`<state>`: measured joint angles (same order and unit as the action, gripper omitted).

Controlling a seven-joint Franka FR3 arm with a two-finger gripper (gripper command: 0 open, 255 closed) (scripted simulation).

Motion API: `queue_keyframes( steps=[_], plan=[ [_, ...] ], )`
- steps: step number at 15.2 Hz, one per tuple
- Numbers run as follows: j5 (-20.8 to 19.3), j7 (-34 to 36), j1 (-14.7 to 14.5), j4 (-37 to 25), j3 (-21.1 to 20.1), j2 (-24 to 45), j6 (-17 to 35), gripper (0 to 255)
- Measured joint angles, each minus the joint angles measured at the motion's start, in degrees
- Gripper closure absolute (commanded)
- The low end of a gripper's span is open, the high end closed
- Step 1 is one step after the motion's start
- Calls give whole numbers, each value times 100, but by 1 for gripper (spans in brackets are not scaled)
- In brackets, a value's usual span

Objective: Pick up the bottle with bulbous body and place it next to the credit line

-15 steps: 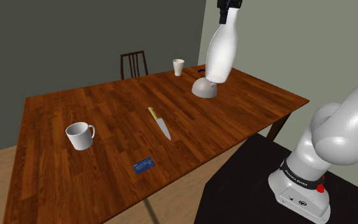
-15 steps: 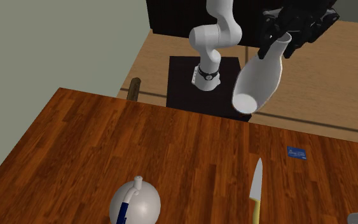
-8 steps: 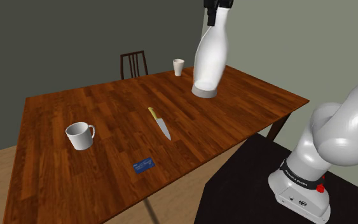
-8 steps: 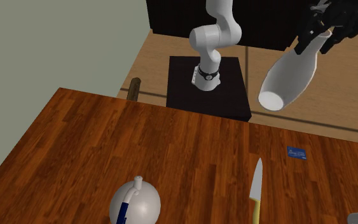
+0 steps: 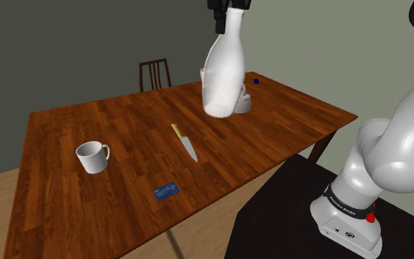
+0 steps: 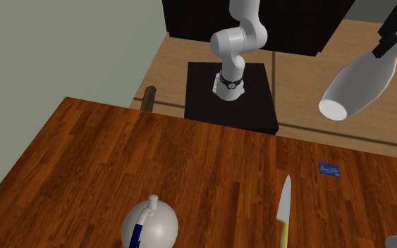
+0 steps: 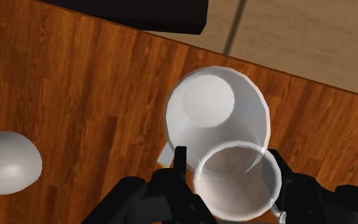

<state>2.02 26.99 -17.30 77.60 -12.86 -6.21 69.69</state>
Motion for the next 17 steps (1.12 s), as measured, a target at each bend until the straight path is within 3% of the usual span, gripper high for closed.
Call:
queue_keyframes(
  steps=[3, 17],
  plan=[
    [-6, 257, -108, -22, -148, 121, 100, 255],
    [117, 169, -104, 1715, -105, -448, 1282, 255]
  ],
)
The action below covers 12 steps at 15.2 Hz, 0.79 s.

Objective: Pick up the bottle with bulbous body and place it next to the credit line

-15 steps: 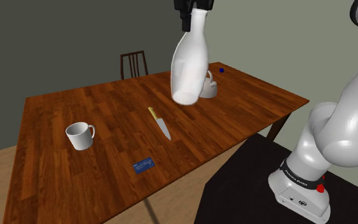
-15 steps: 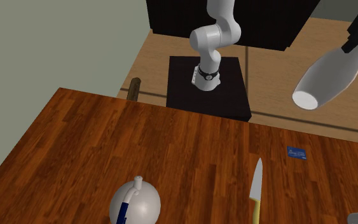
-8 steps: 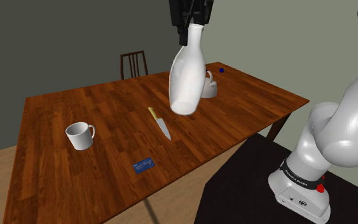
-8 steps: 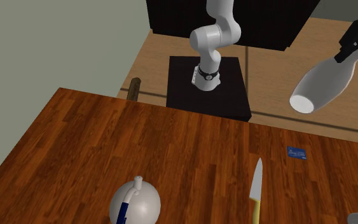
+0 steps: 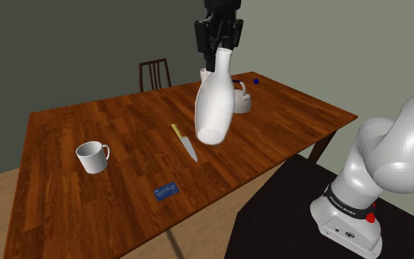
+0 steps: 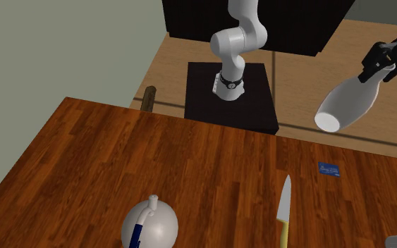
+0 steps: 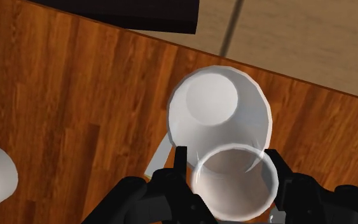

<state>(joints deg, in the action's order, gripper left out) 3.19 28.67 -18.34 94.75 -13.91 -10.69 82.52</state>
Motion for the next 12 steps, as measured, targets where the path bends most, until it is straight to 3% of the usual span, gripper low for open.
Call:
queue_keyframes(
  steps=[12],
  plan=[
    [62, -62, -15, 1244, 5, -281, 969, 255]
  ],
)
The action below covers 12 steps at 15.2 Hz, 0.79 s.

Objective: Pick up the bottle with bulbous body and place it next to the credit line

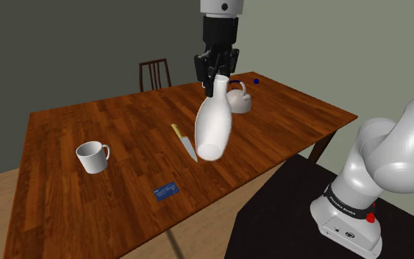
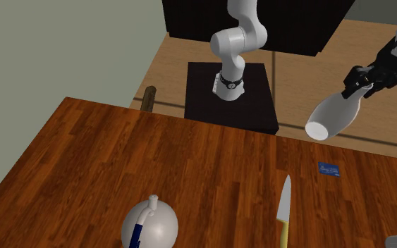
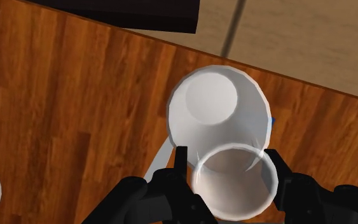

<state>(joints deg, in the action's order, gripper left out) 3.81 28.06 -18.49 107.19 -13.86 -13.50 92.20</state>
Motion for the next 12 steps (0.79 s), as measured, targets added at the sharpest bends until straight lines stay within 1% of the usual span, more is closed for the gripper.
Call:
queue_keyframes(
  steps=[12],
  plan=[
    [33, -26, -21, 995, -26, -73, 922, 255]
  ],
)
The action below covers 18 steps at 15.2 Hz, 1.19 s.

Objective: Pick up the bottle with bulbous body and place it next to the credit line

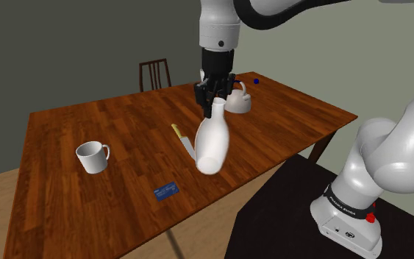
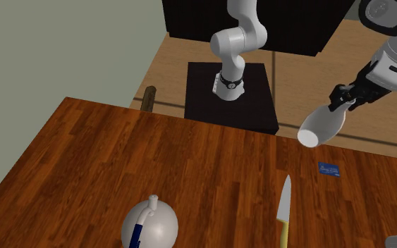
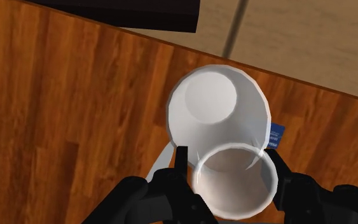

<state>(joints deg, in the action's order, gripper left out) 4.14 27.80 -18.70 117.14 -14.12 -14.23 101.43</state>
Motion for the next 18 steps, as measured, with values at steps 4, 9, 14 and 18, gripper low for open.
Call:
queue_keyframes(
  steps=[4, 9, 14, 18],
  plan=[
    [0, -14, 0, 274, -6, 28, 301, 255],
    [1, -13, -7, 611, -25, 76, 686, 255],
    [-3, 3, -15, 927, -52, 161, 1086, 255],
    [-15, 5, -14, 1140, -65, 255, 1391, 255]
  ],
)
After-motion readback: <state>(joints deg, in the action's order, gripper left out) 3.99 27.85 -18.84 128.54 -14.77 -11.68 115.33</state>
